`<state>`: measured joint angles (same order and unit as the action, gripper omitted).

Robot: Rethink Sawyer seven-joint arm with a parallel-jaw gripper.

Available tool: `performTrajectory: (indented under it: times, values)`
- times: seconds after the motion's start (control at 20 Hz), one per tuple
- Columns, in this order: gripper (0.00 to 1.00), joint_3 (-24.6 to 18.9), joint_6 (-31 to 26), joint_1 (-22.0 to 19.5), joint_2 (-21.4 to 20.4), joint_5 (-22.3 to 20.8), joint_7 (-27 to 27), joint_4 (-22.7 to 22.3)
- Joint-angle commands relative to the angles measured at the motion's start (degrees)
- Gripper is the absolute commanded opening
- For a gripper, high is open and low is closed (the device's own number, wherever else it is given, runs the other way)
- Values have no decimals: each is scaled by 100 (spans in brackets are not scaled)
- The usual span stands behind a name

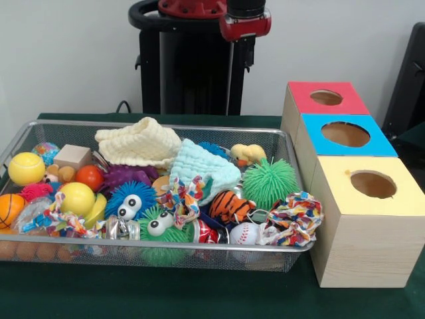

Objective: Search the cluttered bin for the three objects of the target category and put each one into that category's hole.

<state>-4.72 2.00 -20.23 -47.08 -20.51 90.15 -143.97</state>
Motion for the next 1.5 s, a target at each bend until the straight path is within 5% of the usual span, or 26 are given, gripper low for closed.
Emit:
performTrajectory:
  times: [0.05,1.05,1.5]
  values:
    - [0,-331,23,-142,243,-9,739,713]
    - [0,-159,108,55,311,-61,730,755]
    - [0,-280,-309,54,207,100,650,900]
